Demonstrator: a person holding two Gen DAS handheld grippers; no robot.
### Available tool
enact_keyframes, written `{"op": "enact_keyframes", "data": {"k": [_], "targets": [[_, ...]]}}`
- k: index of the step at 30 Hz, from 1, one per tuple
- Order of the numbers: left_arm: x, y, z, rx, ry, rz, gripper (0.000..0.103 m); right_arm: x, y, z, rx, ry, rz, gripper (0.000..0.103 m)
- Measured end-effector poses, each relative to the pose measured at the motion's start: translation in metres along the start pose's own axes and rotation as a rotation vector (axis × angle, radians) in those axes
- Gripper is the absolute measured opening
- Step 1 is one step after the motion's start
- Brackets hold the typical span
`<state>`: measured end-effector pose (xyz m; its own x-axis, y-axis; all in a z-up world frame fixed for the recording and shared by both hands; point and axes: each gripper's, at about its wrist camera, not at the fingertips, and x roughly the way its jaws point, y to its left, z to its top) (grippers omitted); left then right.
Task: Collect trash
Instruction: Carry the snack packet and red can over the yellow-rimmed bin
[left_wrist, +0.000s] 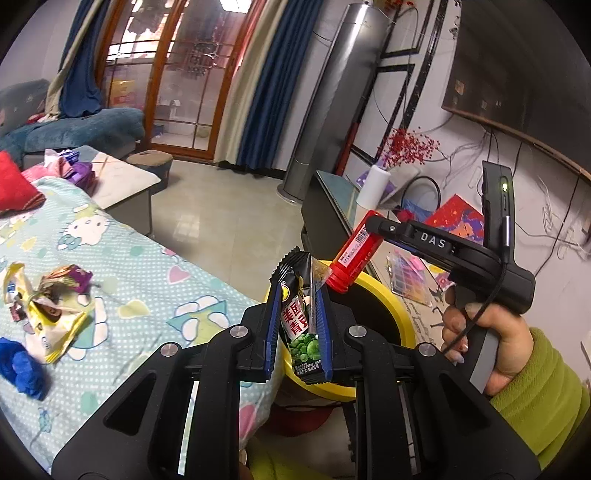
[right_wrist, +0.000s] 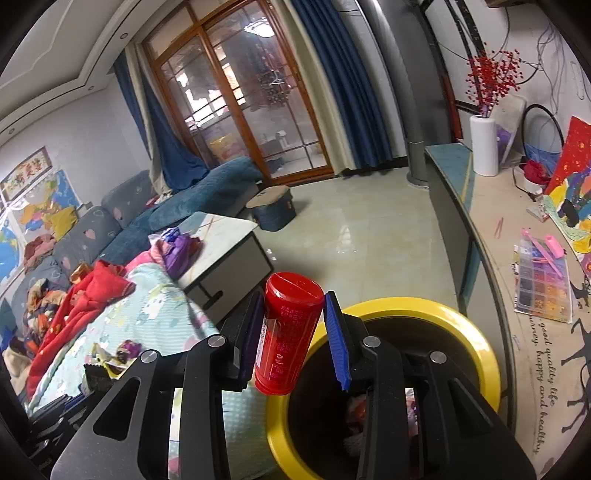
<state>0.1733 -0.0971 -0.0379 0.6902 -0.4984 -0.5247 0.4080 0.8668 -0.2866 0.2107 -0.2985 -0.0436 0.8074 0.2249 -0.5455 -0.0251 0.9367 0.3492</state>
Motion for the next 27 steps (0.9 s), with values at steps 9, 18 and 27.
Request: {"op": "enact_keyframes", "data": {"k": [9, 18, 27], "targets": [[0.020, -0.022, -0.007, 0.053, 0.032, -0.028, 0.013, 0.002, -0.025, -0.003, 0.008, 0.006, -0.062, 0.032], [0.043, -0.036, -0.014, 0.092, 0.081, -0.053, 0.013, 0.011, -0.047, -0.009, 0.023, 0.038, -0.106, 0.032], [0.066, -0.047, -0.023, 0.117, 0.127, -0.076, 0.013, 0.020, -0.064, -0.015, 0.053, 0.081, -0.116, 0.032]]}}
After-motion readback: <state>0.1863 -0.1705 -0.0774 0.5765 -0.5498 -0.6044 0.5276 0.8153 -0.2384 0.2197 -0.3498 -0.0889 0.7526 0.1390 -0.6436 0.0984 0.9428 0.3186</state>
